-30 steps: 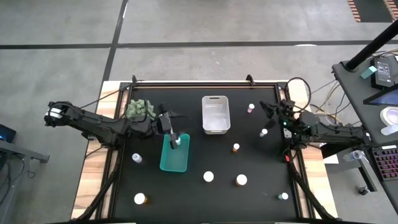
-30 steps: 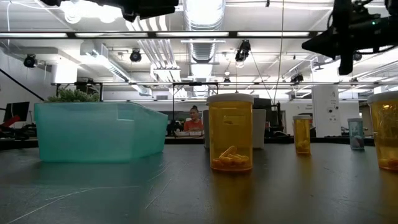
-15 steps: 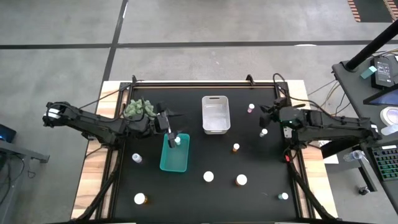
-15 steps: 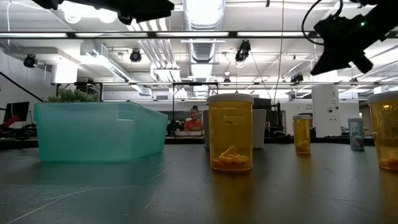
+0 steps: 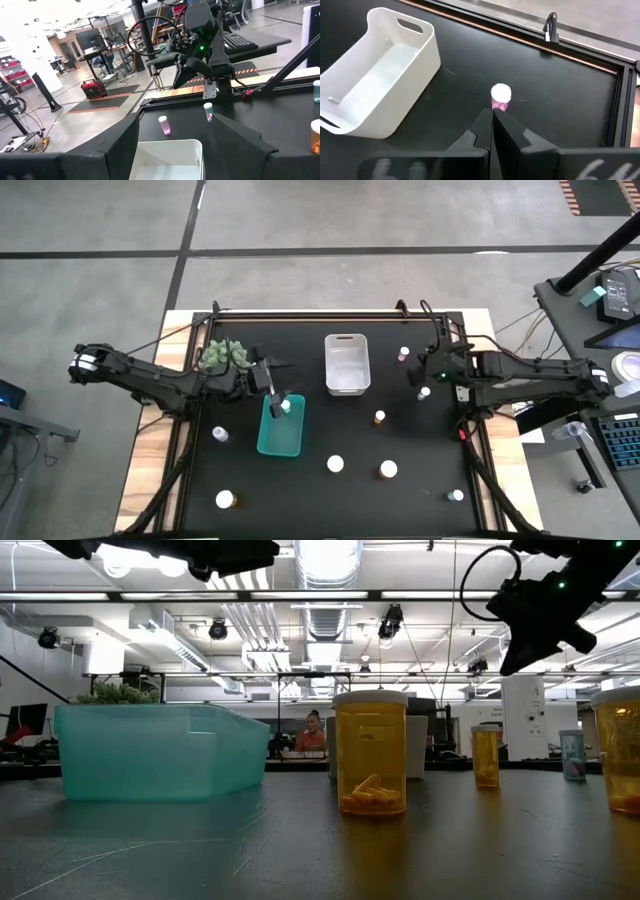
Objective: Pick and place medicine bottles into bin by pill shape (circle, oval)
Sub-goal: Put the pink pill bottle into the green bin
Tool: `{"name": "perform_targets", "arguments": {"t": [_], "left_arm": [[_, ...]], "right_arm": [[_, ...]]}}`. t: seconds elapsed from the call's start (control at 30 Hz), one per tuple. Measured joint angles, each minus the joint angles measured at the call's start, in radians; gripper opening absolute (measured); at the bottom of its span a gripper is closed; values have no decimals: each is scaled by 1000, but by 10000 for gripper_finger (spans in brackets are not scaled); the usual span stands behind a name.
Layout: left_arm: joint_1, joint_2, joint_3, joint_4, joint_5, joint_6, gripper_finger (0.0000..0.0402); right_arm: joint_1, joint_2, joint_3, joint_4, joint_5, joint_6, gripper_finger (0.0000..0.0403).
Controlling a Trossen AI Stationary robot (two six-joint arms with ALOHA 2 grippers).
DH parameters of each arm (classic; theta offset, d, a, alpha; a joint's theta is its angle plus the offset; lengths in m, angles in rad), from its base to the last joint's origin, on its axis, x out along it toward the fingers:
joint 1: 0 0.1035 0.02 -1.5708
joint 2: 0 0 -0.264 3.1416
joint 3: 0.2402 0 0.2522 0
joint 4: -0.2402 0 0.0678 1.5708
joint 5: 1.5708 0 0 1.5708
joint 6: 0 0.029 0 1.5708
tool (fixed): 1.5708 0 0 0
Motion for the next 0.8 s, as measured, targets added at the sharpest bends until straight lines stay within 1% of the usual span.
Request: {"name": "perform_targets", "arguments": {"t": [0.17, 0.27, 0.4, 0.47, 0.6, 0.8], "left_arm": [[0, 0, 0, 0, -8, 0, 233], [0, 0, 0, -1, -19, 1, 233], [0, 0, 0, 0, -26, 1, 233], [0, 0, 0, 0, -26, 1, 233], [0, 0, 0, -1, -26, 1, 233], [0, -3, 0, -1, -27, 4, 233]], "right_arm": [[0, 22, 17, 0, -9, -2, 9], [-1, 33, 26, 40, -23, -5, 9], [-1, 58, 40, 48, -29, -14, 10], [-1, 71, 51, 45, -33, -10, 15], [-4, 112, 80, 70, -54, -10, 44], [-20, 183, 140, 73, -53, -11, 111]]}}
